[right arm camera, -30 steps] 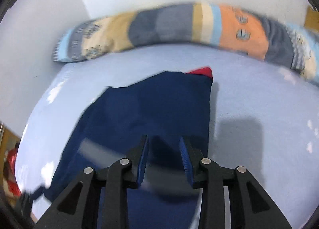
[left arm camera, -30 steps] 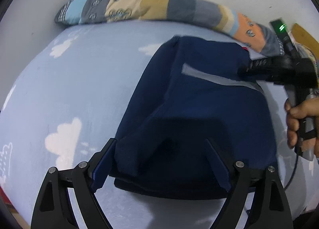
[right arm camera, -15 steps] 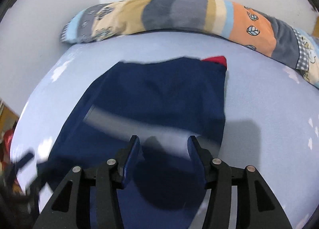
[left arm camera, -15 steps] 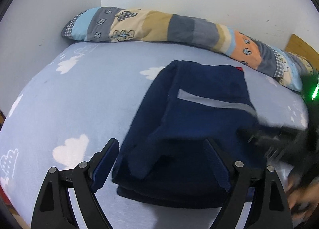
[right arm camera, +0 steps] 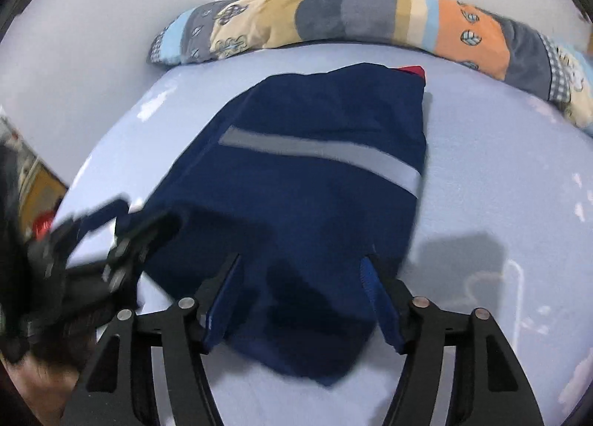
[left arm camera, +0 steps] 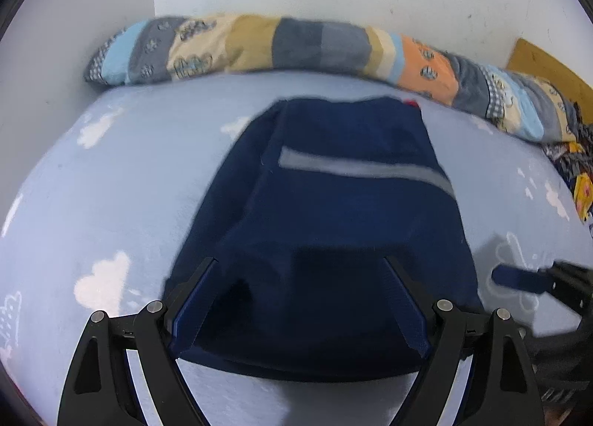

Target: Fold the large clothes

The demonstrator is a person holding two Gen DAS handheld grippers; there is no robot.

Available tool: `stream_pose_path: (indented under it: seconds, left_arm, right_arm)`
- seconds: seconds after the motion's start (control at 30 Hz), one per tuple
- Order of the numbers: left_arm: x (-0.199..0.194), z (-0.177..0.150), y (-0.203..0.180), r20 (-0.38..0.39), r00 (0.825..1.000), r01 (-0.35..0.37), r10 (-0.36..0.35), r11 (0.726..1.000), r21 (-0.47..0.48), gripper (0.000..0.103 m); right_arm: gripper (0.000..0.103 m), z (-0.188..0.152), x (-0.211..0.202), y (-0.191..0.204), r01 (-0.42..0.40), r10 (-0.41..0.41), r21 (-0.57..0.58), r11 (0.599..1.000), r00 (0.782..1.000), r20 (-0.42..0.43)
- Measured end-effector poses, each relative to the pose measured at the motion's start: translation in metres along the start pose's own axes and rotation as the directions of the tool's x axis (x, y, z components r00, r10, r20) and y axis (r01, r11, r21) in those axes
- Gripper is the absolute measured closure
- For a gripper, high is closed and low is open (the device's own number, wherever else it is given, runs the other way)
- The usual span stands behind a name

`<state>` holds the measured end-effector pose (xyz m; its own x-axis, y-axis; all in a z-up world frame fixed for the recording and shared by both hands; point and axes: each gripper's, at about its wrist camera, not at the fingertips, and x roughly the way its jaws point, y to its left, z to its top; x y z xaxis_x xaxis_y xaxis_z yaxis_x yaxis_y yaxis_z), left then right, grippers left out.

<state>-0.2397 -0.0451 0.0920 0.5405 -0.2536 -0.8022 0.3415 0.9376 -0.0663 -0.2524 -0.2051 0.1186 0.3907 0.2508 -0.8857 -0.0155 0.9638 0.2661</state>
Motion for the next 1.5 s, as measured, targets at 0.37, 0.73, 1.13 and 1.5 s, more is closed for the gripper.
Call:
stream_pose_path:
  seconds: [0.37, 0.73, 1.13, 1.5]
  left_arm:
    - [0.035, 0.003, -0.01, -0.107, 0.991, -0.074, 0.078, 0.996, 0.039, 0.017]
    - [0.028, 0.006, -0.039, -0.015, 0.996, -0.082, 0.083, 0.995, 0.05, 0.018]
    - [0.036, 0.001, -0.045, -0.022, 0.996, -0.084, 0.086, 0.993, 0.08, 0.018]
    - [0.037, 0.0, -0.046, -0.029, 0.995, -0.09, 0.093, 0.992, 0.094, 0.017]
  right_arm:
    - [0.037, -0.039, 0.038, -0.014, -0.055, 0.055, 0.004, 0.998, 0.997, -0.049]
    - [0.039, -0.029, 0.013, -0.026, -0.111, 0.112, 0.034, 0.993, 0.993, -0.023]
    - [0.037, -0.026, 0.022, -0.06, -0.127, 0.137, 0.175, 0.976, 0.989, -0.05]
    - [0.037, -0.032, 0.039, -0.059, -0.154, 0.173, 0.204, 0.967, 0.982, -0.081]
